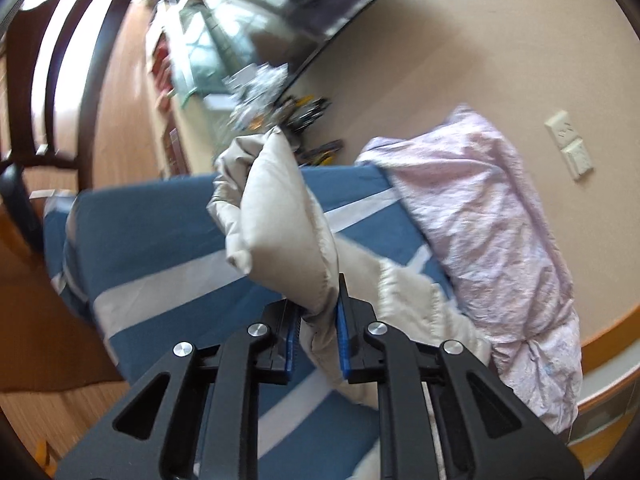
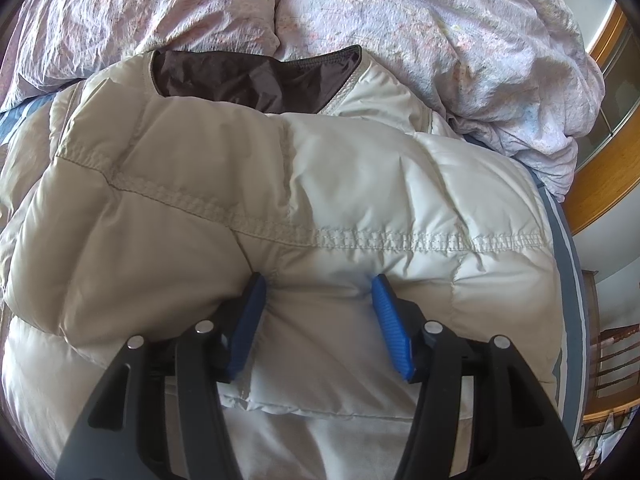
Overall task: Fold large clothes
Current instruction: 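Grasp the other sleeve with the left gripper and fold it across the jacket front, then open the left gripper to release the sleeve and withdraw both tools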
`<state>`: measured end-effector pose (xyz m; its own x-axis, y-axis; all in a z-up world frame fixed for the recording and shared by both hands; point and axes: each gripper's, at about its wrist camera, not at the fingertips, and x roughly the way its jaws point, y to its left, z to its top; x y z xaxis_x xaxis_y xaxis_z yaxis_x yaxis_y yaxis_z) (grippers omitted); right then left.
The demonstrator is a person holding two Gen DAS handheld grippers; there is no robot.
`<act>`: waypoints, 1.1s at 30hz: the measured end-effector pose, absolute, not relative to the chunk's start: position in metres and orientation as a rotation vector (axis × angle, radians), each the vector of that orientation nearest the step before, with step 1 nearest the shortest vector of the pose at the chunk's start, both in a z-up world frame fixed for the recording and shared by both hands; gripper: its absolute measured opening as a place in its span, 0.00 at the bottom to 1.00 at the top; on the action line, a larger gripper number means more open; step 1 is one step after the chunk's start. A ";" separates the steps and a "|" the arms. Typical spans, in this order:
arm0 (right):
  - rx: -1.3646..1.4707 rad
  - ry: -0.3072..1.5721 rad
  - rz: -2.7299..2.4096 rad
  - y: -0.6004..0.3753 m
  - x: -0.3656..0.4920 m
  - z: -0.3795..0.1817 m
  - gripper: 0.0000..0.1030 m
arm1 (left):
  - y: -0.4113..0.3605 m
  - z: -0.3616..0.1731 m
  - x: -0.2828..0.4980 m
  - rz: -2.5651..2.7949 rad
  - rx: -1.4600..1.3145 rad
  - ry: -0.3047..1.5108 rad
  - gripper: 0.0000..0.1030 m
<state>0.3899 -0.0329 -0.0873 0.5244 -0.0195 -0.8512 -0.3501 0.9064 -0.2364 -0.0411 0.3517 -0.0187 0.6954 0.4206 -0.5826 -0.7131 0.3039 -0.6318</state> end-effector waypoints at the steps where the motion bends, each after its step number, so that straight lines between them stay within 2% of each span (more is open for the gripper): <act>1: -0.406 1.006 0.204 -0.033 0.390 -0.087 0.55 | 0.349 -0.007 -0.034 0.746 -0.978 0.324 0.14; 9: -0.379 1.018 0.214 -0.037 0.393 -0.086 0.56 | 0.285 0.090 0.055 0.455 -0.711 0.267 0.14; 14: -0.346 1.035 0.224 -0.042 0.396 -0.085 0.58 | 0.234 0.117 0.113 0.248 -0.641 0.295 0.14; 22: -0.280 1.055 0.258 -0.050 0.398 -0.084 0.60 | 0.161 0.117 0.186 0.006 -0.609 0.373 0.14; 33: -0.199 1.059 0.316 -0.067 0.396 -0.073 0.64 | 0.095 0.073 0.241 -0.130 -0.590 0.511 0.14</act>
